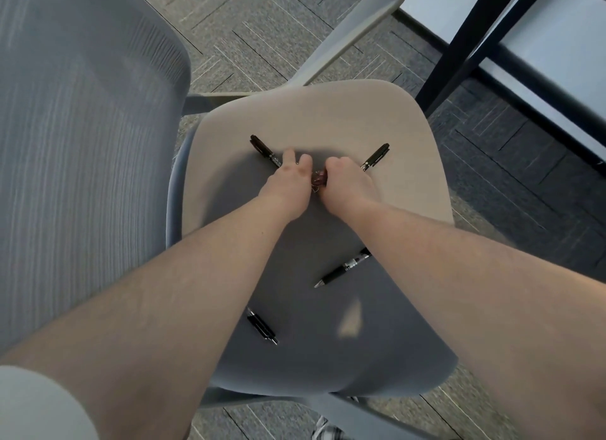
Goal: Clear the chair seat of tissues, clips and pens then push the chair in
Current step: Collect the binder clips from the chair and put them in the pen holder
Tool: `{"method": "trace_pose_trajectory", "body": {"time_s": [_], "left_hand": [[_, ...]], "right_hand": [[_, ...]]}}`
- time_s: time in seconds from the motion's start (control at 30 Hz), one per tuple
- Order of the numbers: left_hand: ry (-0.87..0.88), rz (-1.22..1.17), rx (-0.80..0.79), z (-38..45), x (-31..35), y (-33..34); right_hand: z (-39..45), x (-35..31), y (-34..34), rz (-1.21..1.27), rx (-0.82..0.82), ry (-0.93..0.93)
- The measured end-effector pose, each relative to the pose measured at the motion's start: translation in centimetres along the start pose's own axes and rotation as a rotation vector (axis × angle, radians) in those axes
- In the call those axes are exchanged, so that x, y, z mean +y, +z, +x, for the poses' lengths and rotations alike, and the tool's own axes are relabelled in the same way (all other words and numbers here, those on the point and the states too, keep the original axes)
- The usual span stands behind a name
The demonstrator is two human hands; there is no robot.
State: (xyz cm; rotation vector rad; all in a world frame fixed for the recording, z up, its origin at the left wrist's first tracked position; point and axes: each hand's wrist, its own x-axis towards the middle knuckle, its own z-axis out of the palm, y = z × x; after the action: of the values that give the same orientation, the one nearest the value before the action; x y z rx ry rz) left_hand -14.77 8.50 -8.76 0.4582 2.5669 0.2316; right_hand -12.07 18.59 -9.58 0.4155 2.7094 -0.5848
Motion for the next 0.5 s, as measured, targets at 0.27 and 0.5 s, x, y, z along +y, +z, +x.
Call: {"method": "trace_pose_trajectory", "body": {"time_s": [0.27,0.5], "left_hand": [[-0.006,0.008,-0.032,-1.2,0.1,-2.1],[0.091,0.073,-0.025,-1.6,4.5,-6.6]], "right_hand": [[-1.1,1.4,-3.3,0.093,0.043,0.055],[-3.9,4.3,-9.5,0.092,0.129,0.074]]}}
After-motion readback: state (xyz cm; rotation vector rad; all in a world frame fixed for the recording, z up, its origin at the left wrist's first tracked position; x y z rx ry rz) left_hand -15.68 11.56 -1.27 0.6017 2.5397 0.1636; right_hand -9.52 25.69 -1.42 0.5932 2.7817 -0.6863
